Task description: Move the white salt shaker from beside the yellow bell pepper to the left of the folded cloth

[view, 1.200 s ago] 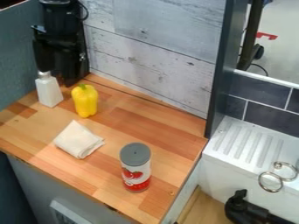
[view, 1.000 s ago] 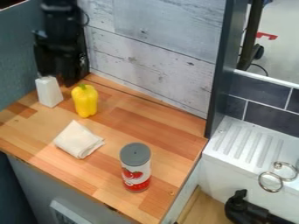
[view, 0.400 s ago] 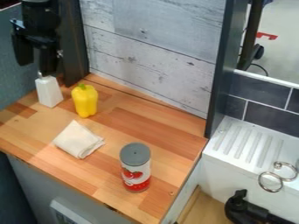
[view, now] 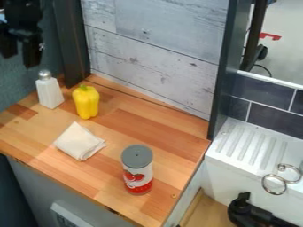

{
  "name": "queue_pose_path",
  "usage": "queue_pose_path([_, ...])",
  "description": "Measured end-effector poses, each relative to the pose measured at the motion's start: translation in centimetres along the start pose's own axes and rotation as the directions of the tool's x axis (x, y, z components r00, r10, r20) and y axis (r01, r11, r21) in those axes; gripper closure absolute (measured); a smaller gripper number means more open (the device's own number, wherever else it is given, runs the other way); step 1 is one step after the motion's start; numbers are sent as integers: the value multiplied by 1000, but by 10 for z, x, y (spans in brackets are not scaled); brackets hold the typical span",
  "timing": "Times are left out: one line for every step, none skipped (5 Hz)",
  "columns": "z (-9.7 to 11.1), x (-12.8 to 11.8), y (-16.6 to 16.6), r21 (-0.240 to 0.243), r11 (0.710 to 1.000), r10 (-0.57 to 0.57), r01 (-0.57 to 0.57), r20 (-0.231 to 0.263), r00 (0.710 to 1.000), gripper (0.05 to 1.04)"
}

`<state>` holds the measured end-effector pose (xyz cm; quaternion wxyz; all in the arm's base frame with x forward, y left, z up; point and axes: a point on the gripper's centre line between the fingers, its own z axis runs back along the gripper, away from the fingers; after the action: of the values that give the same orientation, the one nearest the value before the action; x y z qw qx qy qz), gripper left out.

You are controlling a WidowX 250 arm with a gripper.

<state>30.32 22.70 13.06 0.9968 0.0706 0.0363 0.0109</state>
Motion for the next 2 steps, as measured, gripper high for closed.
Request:
queue_pose_path([-9,7,8,-14,1000,-3,3,-7,1000,83])
queue_pose_path([-17,18,11,-31,999,-19,19,-4,1000,83])
